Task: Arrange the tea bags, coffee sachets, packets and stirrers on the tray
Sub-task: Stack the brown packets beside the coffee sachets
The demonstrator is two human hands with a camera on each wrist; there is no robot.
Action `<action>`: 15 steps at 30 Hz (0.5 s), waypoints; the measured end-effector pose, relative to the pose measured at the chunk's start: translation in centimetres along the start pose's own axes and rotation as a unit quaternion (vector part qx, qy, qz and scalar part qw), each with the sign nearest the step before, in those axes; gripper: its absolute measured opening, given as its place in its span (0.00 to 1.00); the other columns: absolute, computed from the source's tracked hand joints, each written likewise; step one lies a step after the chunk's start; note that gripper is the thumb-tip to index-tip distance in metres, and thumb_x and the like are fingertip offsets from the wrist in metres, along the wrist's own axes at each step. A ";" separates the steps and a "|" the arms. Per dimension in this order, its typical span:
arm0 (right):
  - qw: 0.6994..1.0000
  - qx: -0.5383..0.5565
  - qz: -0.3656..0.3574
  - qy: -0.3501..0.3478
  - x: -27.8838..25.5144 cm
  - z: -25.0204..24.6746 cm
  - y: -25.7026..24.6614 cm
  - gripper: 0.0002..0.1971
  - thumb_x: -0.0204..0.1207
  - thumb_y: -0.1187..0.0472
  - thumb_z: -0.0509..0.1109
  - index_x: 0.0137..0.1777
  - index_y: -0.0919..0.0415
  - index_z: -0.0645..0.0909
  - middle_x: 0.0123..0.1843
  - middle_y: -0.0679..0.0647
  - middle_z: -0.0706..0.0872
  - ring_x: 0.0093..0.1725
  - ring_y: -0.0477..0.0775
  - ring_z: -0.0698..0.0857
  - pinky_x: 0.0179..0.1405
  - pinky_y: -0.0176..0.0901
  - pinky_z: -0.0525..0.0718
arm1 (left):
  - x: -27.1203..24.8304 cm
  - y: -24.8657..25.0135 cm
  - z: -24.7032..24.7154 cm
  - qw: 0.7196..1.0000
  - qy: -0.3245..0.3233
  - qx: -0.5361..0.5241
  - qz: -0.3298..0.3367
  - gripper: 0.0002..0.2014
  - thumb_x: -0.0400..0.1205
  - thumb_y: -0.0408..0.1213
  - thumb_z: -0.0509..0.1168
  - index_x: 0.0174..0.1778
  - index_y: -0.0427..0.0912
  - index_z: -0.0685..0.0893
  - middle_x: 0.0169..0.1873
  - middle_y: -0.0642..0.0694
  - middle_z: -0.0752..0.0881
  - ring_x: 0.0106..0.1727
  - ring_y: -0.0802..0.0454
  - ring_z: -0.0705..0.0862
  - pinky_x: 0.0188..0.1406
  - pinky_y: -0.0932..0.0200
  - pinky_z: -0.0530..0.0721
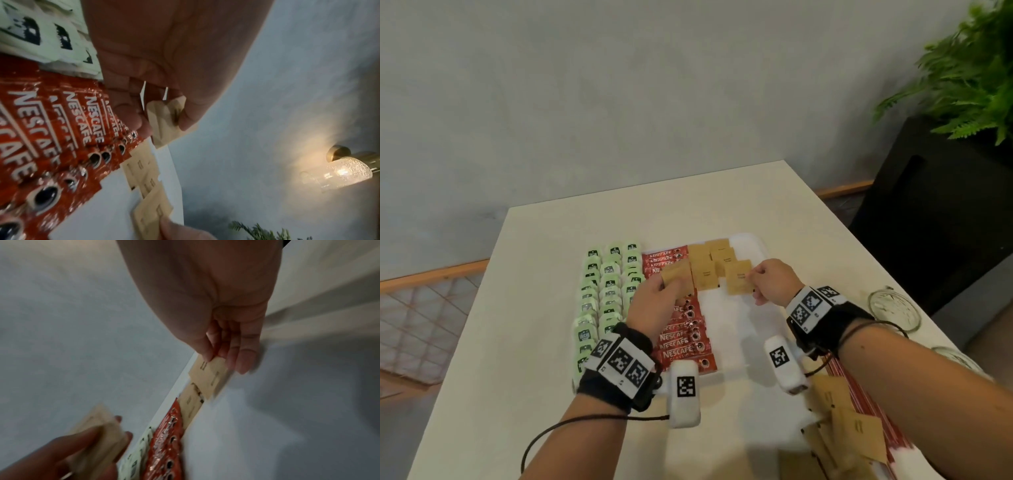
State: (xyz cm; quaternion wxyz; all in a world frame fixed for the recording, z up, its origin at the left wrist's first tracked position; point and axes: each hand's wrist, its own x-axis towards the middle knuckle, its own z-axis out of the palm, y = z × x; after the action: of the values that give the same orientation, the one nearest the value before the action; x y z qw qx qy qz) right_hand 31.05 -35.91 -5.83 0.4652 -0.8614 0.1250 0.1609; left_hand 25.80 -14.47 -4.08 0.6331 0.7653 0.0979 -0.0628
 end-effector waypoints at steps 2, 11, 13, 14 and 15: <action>0.999 -0.021 0.033 0.008 1.0 0.4 -0.2 0.09 0.84 0.63 0.62 0.45 0.65 0.80 0.33 0.58 0.82 0.27 0.53 0.80 0.22 0.36 0.82 | 0.5 -0.2 -0.8 0.999 0.023 -0.024 -0.007 0.10 0.86 0.36 0.59 0.58 0.49 0.85 0.50 0.47 0.89 0.45 0.48 0.87 0.45 0.48 0.87; 0.994 -0.107 0.002 0.003 3.0 1.2 -1.1 0.09 0.83 0.62 0.61 0.45 0.65 0.80 0.32 0.57 0.83 0.28 0.53 0.83 0.30 0.41 0.84 | 0.8 -1.3 -2.2 0.997 0.042 -0.045 -0.054 0.09 0.86 0.42 0.60 0.50 0.47 0.86 0.32 0.45 0.82 0.34 0.49 0.77 0.36 0.54 0.75; 0.994 -0.112 -0.004 0.004 3.1 1.3 -1.3 0.10 0.83 0.61 0.62 0.45 0.65 0.81 0.33 0.57 0.84 0.27 0.52 0.83 0.27 0.40 0.82 | 0.5 -1.0 -2.3 0.994 0.031 -0.076 -0.074 0.06 0.86 0.39 0.63 0.45 0.45 0.83 0.28 0.50 0.78 0.28 0.55 0.74 0.29 0.61 0.73; 0.994 -0.110 -0.004 0.004 3.1 1.4 -1.4 0.10 0.82 0.60 0.63 0.45 0.65 0.82 0.33 0.57 0.85 0.27 0.52 0.83 0.27 0.40 0.81 | 0.4 -1.1 -2.2 0.993 0.026 -0.082 -0.075 0.04 0.85 0.38 0.64 0.46 0.45 0.83 0.29 0.50 0.78 0.28 0.57 0.74 0.27 0.63 0.73; 0.994 -0.105 -0.003 0.005 3.0 1.4 -1.3 0.11 0.82 0.60 0.64 0.45 0.66 0.83 0.32 0.57 0.85 0.27 0.52 0.83 0.26 0.40 0.81 | 0.3 -1.0 -2.2 0.993 0.023 -0.084 -0.074 0.03 0.84 0.37 0.66 0.49 0.45 0.84 0.31 0.49 0.80 0.30 0.57 0.76 0.27 0.64 0.75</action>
State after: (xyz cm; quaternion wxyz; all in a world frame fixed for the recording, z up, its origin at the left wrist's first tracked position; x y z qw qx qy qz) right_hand 34.04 -34.23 -6.73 0.3723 -0.9066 0.1073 0.1670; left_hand 25.76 -12.10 -4.69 0.6864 0.7012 0.1737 -0.0832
